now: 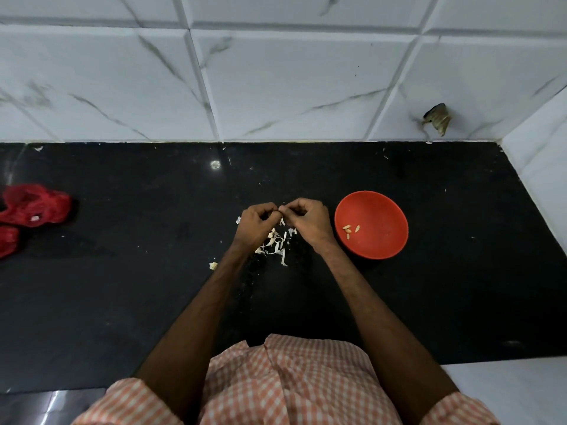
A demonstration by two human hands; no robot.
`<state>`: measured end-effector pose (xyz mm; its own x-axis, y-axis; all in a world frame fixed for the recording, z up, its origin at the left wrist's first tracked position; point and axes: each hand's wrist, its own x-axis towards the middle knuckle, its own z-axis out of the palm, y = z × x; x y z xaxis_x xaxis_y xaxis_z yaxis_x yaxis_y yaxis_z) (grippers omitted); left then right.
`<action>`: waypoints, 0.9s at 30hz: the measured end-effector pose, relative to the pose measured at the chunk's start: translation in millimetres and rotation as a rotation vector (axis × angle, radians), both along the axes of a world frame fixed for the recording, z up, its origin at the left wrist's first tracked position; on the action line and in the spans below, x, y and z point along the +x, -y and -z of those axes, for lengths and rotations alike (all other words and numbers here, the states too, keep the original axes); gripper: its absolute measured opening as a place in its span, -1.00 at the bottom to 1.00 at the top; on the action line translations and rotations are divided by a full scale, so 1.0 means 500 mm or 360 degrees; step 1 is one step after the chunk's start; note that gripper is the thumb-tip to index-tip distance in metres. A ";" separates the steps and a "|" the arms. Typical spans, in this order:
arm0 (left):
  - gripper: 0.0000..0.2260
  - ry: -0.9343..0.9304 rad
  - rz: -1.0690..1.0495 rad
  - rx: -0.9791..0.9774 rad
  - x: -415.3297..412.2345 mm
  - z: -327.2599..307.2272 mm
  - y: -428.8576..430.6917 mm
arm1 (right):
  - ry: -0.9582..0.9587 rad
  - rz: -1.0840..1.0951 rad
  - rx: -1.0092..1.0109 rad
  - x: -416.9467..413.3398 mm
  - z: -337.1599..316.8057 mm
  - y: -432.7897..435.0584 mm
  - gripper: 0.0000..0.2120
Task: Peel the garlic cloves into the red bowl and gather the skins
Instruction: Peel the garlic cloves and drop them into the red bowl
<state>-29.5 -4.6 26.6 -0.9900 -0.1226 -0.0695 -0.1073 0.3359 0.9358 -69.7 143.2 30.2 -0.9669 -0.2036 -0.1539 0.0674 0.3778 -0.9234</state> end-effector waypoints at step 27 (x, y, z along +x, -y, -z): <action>-0.71 0.0282 -0.0006 0.0083 0.016 0.026 0.015 | -0.0079 0.0415 -0.0034 0.002 -0.001 -0.007 -0.83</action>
